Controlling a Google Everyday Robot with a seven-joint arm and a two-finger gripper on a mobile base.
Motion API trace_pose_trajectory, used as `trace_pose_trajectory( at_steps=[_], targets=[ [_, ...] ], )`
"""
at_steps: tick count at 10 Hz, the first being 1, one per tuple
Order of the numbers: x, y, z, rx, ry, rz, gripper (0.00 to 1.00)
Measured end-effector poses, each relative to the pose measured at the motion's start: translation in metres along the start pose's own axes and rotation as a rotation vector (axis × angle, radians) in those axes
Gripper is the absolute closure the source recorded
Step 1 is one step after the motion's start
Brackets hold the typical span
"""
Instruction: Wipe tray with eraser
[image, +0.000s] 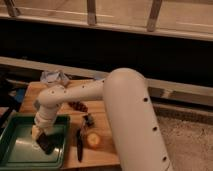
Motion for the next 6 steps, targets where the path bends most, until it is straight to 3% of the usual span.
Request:
trace_pose_trajectory(
  at_steps=[1,3,6],
  targets=[
    [0.003,-0.004,0.006,0.006,0.02,0.016,1.0],
    [0.003,-0.016,-0.004,0.018,0.01,0.047,1.0],
    [-0.023,-0.003,-0.013,0.033,-0.007,-0.016,1.0]
  ],
)
